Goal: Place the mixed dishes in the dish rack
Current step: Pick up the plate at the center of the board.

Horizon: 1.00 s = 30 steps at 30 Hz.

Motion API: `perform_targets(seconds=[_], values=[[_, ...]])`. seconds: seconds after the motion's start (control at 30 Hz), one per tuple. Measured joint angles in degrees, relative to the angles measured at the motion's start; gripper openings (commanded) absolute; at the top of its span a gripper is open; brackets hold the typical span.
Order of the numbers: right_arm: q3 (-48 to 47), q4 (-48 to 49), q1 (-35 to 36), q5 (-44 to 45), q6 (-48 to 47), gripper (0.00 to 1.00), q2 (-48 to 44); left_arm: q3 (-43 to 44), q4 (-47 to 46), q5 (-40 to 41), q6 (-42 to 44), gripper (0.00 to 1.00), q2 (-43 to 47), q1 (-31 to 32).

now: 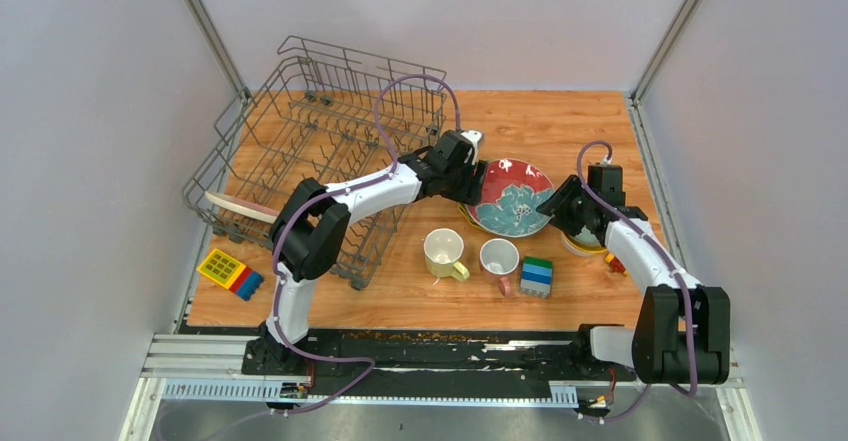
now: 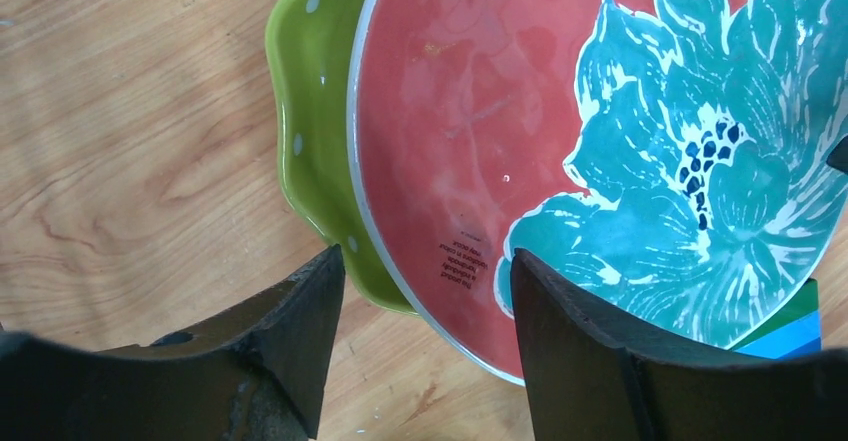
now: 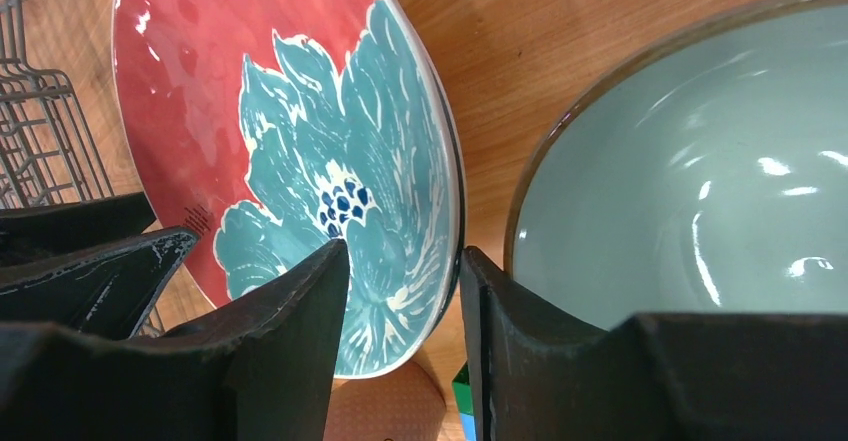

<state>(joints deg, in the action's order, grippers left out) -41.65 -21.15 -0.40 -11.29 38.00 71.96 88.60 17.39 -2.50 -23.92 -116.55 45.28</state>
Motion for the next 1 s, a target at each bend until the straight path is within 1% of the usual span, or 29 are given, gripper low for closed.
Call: perform_targets(seconds=[0.2,0.3,0.37,0.4,0.53,0.63,0.93,1.0], values=[[1.5,2.3,0.0,-1.0,0.0,0.39,0.1,-0.2,-1.0,-0.6,-0.9,0.57,0.0,0.2],[1.7,2.7,0.0,-1.2,0.0,0.36,0.3,-0.8,-1.8,-0.7,-1.5,0.56,0.0,0.1],[2.1,3.3,-0.1,-1.5,0.0,0.29,0.4,-1.2,-2.3,-0.9,-1.7,0.54,0.0,0.1],[2.3,3.6,-0.1,-1.6,0.0,0.28,0.5,-1.4,-2.6,-1.0,-1.8,0.53,0.0,0.1],[2.4,4.1,-0.4,-2.2,-0.1,0.25,1.4,-2.1,-3.4,-0.8,-2.2,0.52,0.0,-0.1],[2.5,4.1,-0.4,-2.6,-0.3,0.21,1.8,-2.7,-3.7,-1.0,-2.6,0.51,0.0,-0.2],[3.1,4.2,-0.5,-3.9,-1.7,0.22,1.3,-3.2,-4.0,-1.6,-2.6,0.44,0.0,-0.5],[3.4,4.1,-0.6,-4.4,-1.9,0.27,0.5,-3.2,-4.0,-1.7,-2.6,0.42,0.0,-0.6]])
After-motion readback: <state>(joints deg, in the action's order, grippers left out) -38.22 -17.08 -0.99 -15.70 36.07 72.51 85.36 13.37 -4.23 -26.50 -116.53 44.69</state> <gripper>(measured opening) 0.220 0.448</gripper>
